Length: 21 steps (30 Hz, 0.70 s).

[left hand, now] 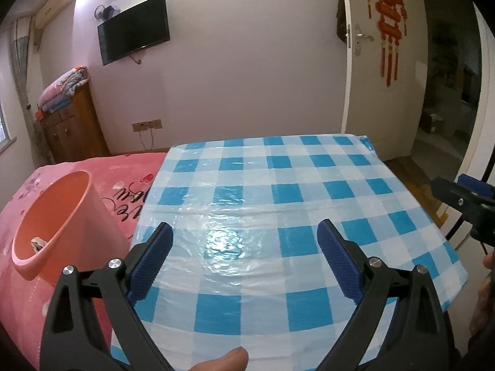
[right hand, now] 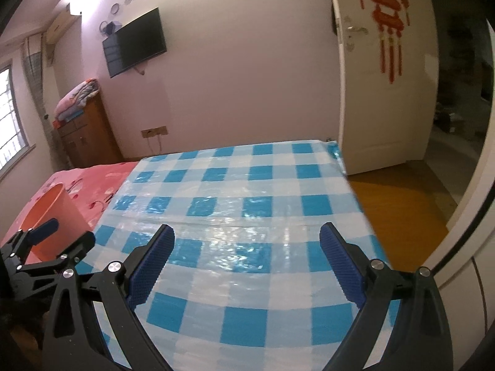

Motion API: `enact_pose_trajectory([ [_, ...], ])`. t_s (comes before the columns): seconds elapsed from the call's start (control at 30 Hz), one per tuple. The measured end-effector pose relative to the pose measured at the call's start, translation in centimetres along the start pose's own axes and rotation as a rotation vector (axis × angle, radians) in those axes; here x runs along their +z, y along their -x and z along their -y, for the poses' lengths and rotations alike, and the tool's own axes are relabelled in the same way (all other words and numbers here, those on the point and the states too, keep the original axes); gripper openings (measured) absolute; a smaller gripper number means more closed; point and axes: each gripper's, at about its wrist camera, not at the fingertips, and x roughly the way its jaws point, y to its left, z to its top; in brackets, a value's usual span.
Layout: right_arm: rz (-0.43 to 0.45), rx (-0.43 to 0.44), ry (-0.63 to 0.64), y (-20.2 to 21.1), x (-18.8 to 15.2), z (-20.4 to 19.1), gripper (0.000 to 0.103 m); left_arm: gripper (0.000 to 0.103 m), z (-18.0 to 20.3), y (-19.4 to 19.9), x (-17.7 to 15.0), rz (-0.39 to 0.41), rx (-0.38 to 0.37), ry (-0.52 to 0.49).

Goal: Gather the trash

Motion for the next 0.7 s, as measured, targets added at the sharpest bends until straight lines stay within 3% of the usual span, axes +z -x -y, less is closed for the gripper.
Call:
enact_pose_trajectory([
  [0.27,0.056,-0.063,-0.009,2.1,0.1,1.4,0.094,0.098,0.1,1.1,0.4,0.019,0.011,0.005],
  [0.7,0.129,-0.111,0.037,4.6,0.4,0.5,0.094,0.098,0.3,2.4,0.8,0.043,0.015,-0.01],
])
